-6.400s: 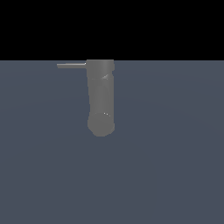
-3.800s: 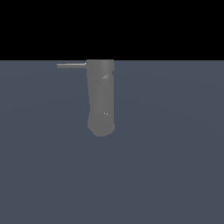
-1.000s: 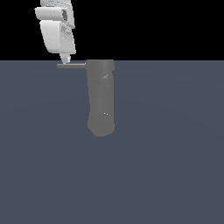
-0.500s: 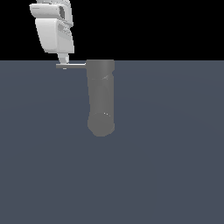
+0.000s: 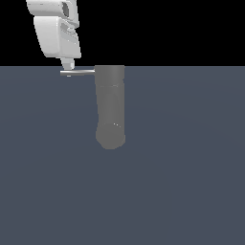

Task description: Turn on the faucet by rotating a designated handle.

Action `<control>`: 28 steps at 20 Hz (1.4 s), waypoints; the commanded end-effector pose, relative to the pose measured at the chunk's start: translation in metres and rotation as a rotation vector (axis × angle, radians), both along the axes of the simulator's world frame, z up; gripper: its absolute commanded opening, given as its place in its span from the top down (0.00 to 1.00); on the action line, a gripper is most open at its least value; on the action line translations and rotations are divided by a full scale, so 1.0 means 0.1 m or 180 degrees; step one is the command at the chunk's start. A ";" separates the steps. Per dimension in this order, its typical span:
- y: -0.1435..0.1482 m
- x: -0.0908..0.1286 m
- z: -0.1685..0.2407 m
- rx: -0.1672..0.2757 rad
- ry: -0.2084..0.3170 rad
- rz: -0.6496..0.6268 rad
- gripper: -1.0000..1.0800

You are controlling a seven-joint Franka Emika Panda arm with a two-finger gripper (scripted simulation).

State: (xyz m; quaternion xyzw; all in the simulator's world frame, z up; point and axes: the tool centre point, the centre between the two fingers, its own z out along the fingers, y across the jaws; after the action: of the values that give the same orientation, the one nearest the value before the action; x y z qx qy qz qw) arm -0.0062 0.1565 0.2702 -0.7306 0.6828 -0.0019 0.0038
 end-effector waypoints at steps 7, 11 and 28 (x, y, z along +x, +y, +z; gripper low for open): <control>-0.02 -0.26 0.00 -0.0009 0.0026 0.0006 1.00; -0.03 -0.36 0.00 -0.0009 0.0026 0.0006 1.00; -0.39 -0.64 0.00 -0.0012 0.0013 0.0014 1.00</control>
State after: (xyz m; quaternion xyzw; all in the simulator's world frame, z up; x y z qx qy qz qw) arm -0.0669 0.1335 0.2700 -0.7390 0.6737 -0.0023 0.0039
